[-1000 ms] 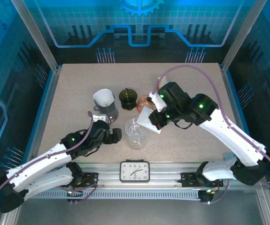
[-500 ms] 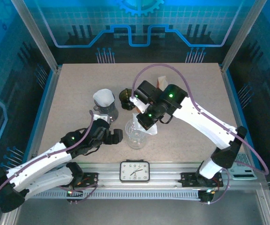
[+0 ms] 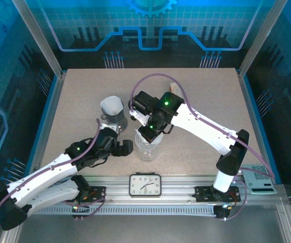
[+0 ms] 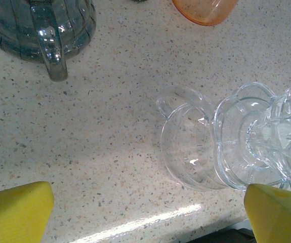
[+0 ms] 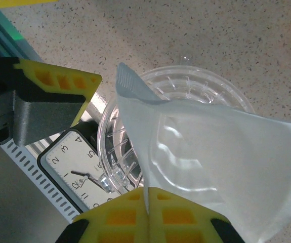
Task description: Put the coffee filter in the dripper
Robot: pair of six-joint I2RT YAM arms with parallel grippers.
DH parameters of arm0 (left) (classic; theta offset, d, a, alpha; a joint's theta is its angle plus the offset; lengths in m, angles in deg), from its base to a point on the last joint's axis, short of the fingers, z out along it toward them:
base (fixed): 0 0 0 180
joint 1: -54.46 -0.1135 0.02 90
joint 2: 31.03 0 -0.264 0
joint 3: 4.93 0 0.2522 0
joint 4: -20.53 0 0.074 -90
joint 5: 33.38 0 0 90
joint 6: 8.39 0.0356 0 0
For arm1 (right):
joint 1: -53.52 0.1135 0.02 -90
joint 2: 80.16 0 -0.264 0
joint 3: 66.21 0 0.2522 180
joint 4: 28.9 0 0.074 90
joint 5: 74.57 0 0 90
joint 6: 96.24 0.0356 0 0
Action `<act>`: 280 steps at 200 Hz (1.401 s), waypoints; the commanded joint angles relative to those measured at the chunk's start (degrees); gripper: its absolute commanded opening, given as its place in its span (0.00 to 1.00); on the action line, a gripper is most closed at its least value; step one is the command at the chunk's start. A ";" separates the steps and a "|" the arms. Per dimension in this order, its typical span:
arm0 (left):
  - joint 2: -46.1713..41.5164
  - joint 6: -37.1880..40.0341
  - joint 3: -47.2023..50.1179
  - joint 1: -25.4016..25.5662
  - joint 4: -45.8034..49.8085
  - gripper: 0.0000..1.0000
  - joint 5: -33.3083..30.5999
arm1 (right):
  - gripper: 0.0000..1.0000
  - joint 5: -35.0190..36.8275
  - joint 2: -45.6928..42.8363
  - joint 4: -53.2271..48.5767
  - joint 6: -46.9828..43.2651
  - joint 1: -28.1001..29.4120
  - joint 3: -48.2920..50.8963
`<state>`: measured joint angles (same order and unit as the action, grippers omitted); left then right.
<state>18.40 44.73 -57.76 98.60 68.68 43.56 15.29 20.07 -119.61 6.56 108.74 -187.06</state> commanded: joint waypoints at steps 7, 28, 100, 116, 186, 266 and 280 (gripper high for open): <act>-1.30 1.30 -0.24 -0.72 0.02 0.98 2.14 | 0.00 -2.23 0.35 2.15 -0.15 1.19 2.98; -1.84 0.94 -0.39 -0.95 0.14 0.99 2.66 | 0.00 -1.97 0.00 4.28 0.33 1.20 5.29; -3.76 -0.12 -2.31 -1.50 1.02 0.99 4.94 | 0.25 -1.82 -3.46 9.34 0.89 1.20 9.56; -3.75 -0.14 -3.00 -1.68 1.03 0.99 5.64 | 0.37 -1.14 -5.37 10.60 1.04 1.14 10.48; -2.58 0.95 -7.46 -2.33 1.45 0.98 8.83 | 0.57 0.59 -14.05 16.40 2.21 0.50 16.26; 7.69 7.94 -18.76 -2.60 6.07 0.87 15.61 | 0.60 0.50 -12.57 19.12 -2.32 -8.99 16.91; 8.85 8.27 -19.37 -2.73 6.51 0.86 17.17 | 0.59 -0.30 -12.00 20.11 -2.55 -10.35 17.64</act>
<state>25.41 50.13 -74.94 96.55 71.74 56.37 16.03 6.43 -101.42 6.01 100.15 -169.81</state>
